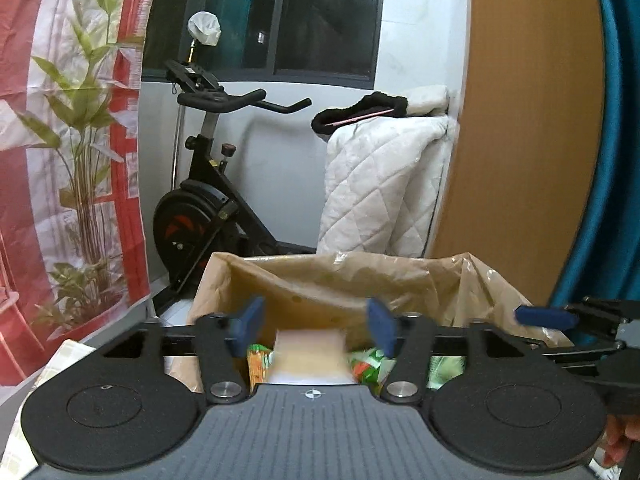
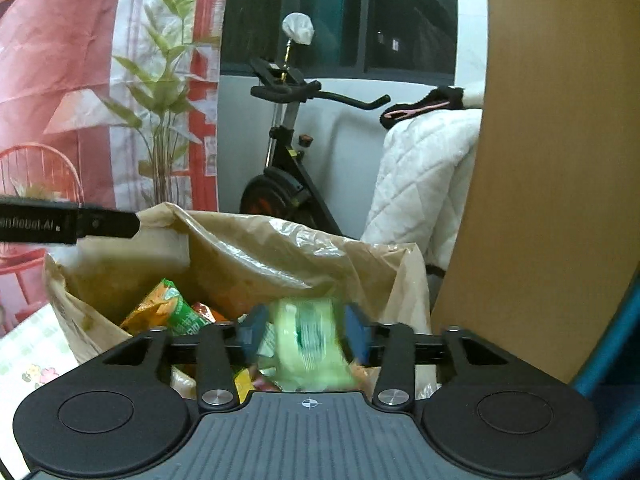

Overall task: Organize snacks
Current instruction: 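Carry both items over the lined box and open both tools to drop them, then lower both tools to the blue bread pack beside the box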

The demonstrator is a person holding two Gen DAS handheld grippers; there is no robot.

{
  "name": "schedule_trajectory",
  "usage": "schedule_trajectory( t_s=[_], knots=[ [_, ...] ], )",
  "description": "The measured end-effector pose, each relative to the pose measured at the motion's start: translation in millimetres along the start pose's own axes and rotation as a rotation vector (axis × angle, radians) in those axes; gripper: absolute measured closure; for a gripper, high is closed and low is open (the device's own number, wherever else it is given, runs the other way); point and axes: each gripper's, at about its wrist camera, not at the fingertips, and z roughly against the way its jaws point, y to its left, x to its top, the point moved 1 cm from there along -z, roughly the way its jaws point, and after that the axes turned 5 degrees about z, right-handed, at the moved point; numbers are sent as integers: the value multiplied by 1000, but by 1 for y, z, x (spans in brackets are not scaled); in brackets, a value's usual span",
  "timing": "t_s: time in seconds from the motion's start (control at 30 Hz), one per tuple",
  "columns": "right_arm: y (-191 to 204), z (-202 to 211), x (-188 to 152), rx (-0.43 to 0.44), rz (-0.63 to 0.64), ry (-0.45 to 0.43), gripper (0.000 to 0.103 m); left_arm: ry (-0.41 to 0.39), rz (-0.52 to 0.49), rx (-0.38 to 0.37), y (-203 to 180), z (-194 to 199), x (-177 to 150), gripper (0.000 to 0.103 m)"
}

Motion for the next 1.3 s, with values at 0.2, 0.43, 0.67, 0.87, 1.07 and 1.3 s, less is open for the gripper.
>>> schedule_trajectory(
  t_s=[0.2,0.43,0.67,0.87,1.07,1.3],
  knots=[
    [5,31,-7,31,-18,-39,6,-9,62,6,12,26,-3,6],
    [17,70,-18,31,-48,-83,1,-1,42,75,13,55,-12,5],
    [26,89,-39,24,-69,-55,0,-18,-64,129,5,78,-30,0],
    [33,97,-63,23,-72,-50,0,-3,-85,116,3,86,-47,0],
    [38,98,-84,34,-58,-56,0,-50,-85,117,5,89,-69,0],
    [42,87,-111,58,-68,9,0,-39,-17,73,11,83,-89,0]
  ],
)
